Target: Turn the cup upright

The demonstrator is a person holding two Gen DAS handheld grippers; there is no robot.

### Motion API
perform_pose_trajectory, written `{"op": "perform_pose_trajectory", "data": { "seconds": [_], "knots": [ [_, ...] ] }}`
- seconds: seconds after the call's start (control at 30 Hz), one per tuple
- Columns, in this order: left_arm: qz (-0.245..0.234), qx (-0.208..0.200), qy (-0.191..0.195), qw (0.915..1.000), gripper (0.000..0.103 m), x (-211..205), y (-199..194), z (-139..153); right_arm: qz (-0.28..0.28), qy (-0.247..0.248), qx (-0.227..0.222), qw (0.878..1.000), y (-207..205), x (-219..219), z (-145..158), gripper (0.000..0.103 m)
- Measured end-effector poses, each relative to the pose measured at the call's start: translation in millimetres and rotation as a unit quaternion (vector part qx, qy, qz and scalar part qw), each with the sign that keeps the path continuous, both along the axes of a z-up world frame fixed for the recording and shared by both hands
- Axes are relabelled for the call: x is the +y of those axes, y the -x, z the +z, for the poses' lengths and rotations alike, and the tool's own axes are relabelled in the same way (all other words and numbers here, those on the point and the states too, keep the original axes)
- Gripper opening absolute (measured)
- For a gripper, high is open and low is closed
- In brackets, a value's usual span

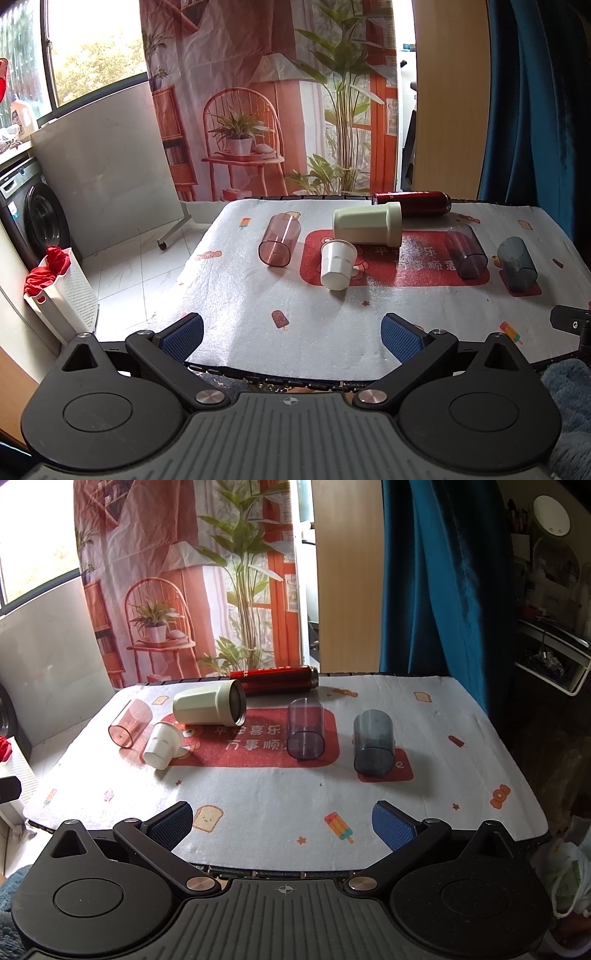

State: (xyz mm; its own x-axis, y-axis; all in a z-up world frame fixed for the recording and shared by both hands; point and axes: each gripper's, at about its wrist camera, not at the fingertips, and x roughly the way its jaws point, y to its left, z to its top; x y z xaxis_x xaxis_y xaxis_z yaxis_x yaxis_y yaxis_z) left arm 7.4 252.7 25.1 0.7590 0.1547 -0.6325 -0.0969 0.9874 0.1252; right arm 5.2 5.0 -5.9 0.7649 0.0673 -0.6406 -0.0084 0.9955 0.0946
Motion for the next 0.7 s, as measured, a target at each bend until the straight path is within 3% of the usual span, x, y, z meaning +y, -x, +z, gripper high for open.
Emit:
{"op": "perform_pose_trajectory", "data": {
  "seconds": [0.33,0.7],
  "knots": [
    [0.011,0.028,0.001,0.9996,0.103,5,-16,-12,-0.012,0.012,0.019,1.000,-19,-7,-11,0.103],
    [0.013,0.057,-0.006,0.9982,0.103,17,-49,-41,-0.017,0.035,0.025,0.999,-87,-32,-44,0.103]
  ]
}}
